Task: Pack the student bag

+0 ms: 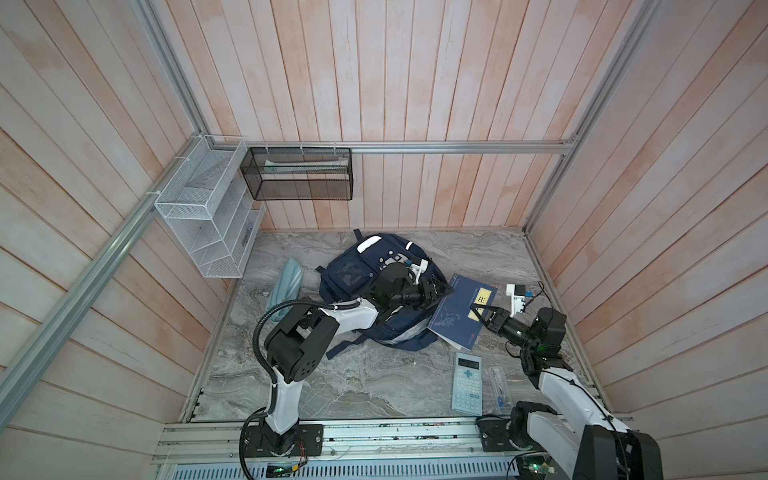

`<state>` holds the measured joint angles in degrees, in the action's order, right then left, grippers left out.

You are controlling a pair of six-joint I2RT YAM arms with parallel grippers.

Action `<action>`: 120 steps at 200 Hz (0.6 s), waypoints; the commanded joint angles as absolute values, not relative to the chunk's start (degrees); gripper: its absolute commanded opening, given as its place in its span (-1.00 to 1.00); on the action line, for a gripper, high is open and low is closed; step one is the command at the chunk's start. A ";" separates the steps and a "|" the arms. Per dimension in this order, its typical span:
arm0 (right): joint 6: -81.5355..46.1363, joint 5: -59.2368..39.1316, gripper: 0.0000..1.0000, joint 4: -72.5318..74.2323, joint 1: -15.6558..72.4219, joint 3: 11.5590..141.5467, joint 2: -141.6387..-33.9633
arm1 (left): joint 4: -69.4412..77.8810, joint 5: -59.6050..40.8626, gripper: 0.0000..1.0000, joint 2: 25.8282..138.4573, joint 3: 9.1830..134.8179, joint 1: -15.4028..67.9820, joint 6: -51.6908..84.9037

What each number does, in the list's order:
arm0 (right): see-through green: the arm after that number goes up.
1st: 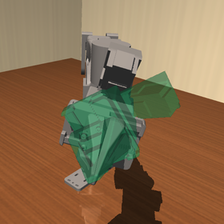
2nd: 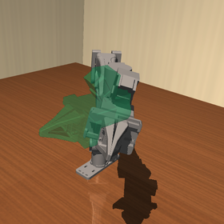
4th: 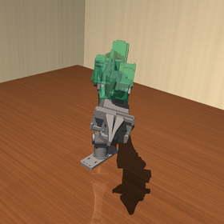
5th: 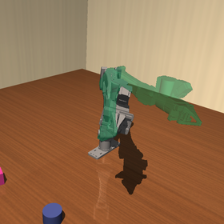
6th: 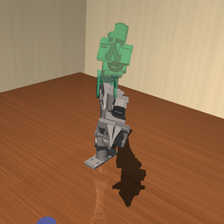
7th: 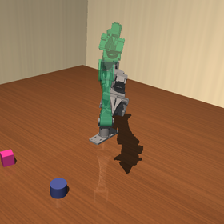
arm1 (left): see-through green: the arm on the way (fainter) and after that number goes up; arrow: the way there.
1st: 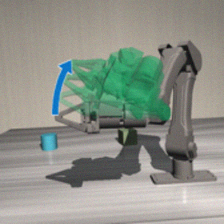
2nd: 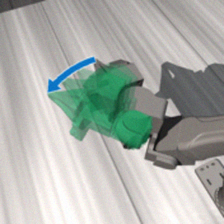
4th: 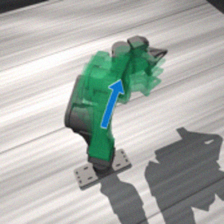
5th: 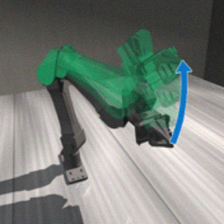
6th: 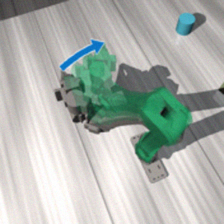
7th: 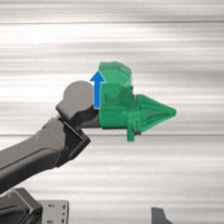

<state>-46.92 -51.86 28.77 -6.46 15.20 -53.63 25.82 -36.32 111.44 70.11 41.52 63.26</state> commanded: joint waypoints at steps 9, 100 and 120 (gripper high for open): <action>-45.23 -42.72 -1.00 16.39 -6.43 18.76 -47.28 | -10.03 -19.23 0.35 102.56 78.08 39.76 33.06; -36.99 -44.17 -1.00 13.29 -7.38 20.31 -64.00 | -31.29 6.64 0.31 111.55 82.31 47.35 5.71; -36.43 -44.93 -1.00 12.74 -7.31 21.36 -66.62 | -29.80 5.47 0.41 112.66 82.72 48.15 5.27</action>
